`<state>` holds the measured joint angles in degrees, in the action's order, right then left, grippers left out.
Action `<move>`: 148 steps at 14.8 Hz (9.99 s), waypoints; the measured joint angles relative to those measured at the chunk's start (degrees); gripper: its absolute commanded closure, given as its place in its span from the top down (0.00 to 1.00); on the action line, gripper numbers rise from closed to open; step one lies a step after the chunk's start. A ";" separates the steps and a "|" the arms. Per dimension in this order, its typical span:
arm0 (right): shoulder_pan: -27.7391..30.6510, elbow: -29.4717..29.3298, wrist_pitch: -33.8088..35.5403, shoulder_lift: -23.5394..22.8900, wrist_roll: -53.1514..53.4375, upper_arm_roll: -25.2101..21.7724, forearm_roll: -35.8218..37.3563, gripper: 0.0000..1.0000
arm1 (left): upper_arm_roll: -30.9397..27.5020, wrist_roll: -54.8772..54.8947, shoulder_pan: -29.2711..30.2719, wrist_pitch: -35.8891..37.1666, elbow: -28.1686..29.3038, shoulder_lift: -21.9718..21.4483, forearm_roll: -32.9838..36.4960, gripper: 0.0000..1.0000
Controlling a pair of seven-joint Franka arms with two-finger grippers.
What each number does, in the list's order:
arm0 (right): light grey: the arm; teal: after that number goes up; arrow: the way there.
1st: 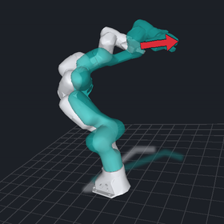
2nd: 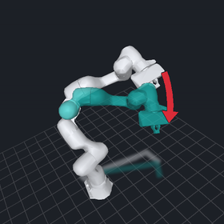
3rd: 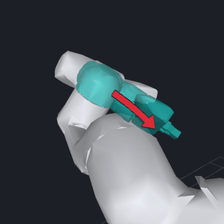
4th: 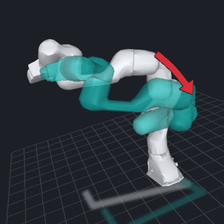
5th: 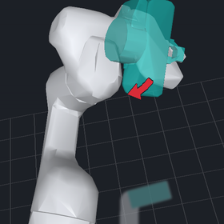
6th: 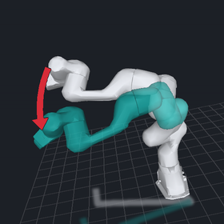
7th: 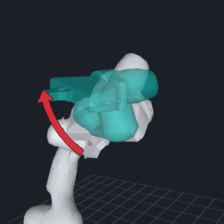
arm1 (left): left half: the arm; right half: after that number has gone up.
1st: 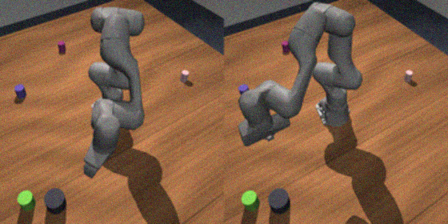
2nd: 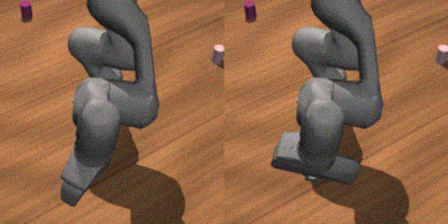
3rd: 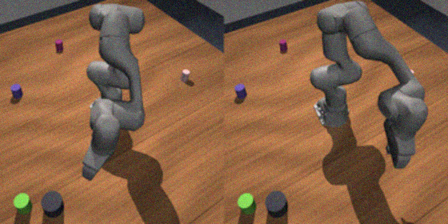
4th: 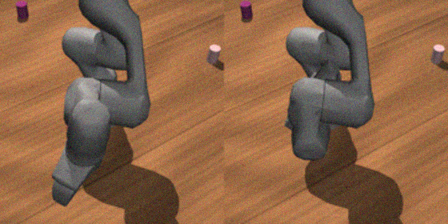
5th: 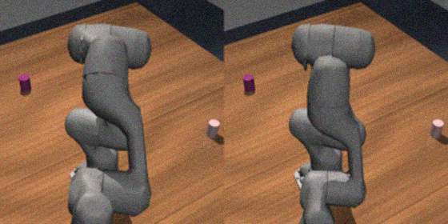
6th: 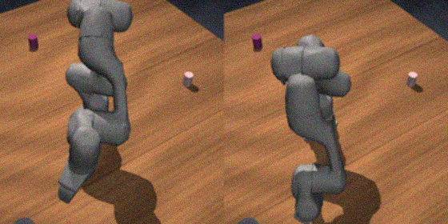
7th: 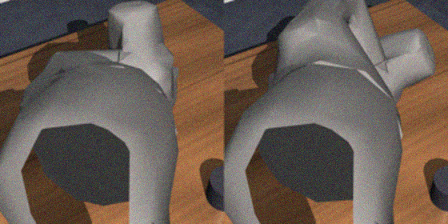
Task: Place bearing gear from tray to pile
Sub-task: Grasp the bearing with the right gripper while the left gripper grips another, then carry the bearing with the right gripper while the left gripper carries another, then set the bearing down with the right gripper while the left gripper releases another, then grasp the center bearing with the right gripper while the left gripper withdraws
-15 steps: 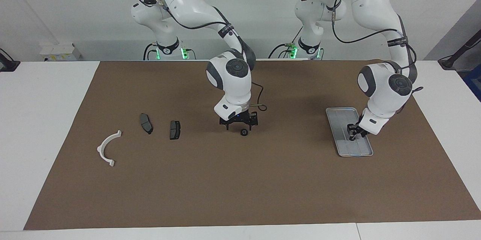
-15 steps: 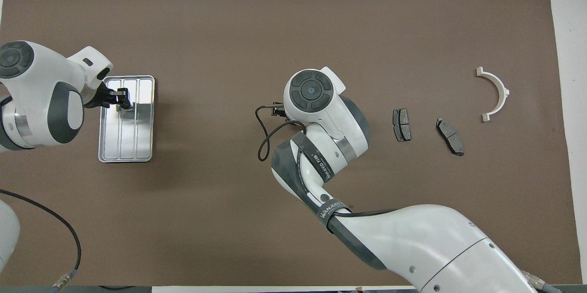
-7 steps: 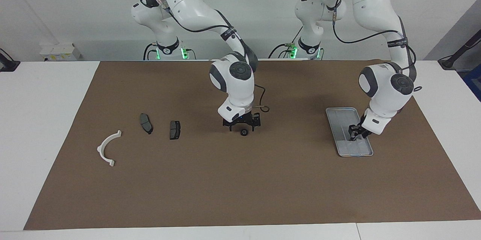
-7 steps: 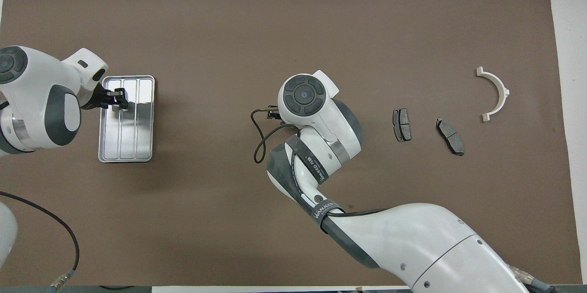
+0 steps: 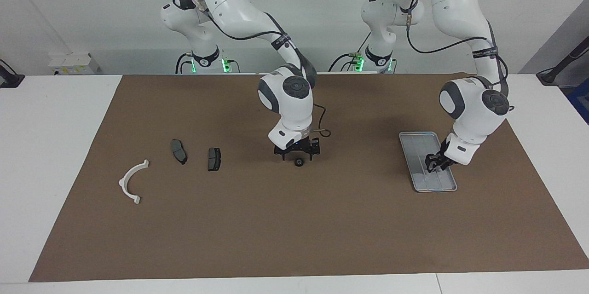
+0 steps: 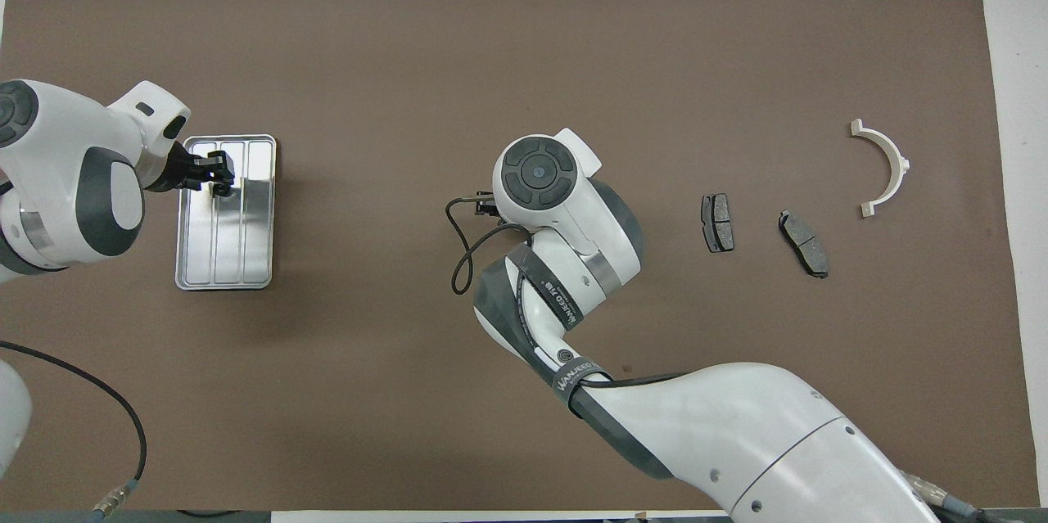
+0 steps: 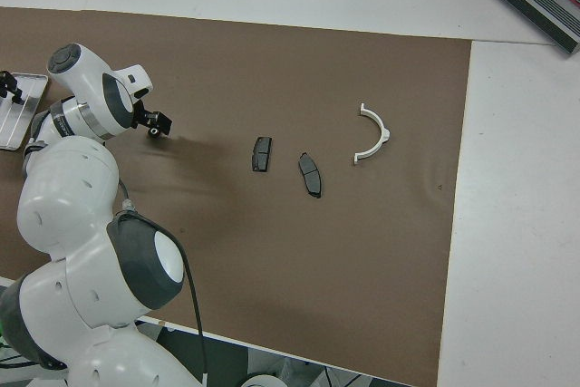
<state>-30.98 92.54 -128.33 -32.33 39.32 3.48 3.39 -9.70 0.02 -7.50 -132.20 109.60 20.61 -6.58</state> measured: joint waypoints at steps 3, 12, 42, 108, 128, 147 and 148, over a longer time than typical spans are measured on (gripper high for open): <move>-0.01 0.18 0.00 -0.38 0.00 0.01 -0.07 0.99 | 0.01 -0.01 0.00 0.00 0.00 0.01 -0.08 0.53; -0.08 1.80 -1.48 -0.83 0.00 0.09 -0.11 0.99 | 0.33 -0.09 -0.40 0.06 0.44 0.42 -0.10 0.53; 33.71 -3.31 11.30 6.42 -49.20 -0.48 -3.09 0.00 | 0.33 -0.11 -0.40 0.16 0.89 0.43 -0.11 0.14; 7.43 6.87 2.40 11.50 -5.44 0.66 -3.04 0.96 | -3.48 -28.10 -14.96 41.77 -17.96 -13.34 0.05 1.00; 0.22 19.10 -11.83 9.62 2.16 0.49 -3.02 0.89 | 8.99 -10.13 3.58 45.88 -11.33 -22.88 3.25 1.00; 13.05 7.81 2.50 12.29 -15.86 -0.57 -2.61 0.00 | 16.06 -7.84 10.15 40.22 -10.21 -22.89 3.34 1.00; 15.38 7.52 2.87 12.63 -19.71 -0.60 -2.61 0.00 | 16.79 -7.84 10.15 40.64 -10.46 -22.91 3.50 1.00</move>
<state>-15.60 100.06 -125.46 -19.70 19.61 2.88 0.78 7.09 -7.82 2.64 -91.56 99.14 -2.29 -3.08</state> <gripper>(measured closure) 0.824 0.000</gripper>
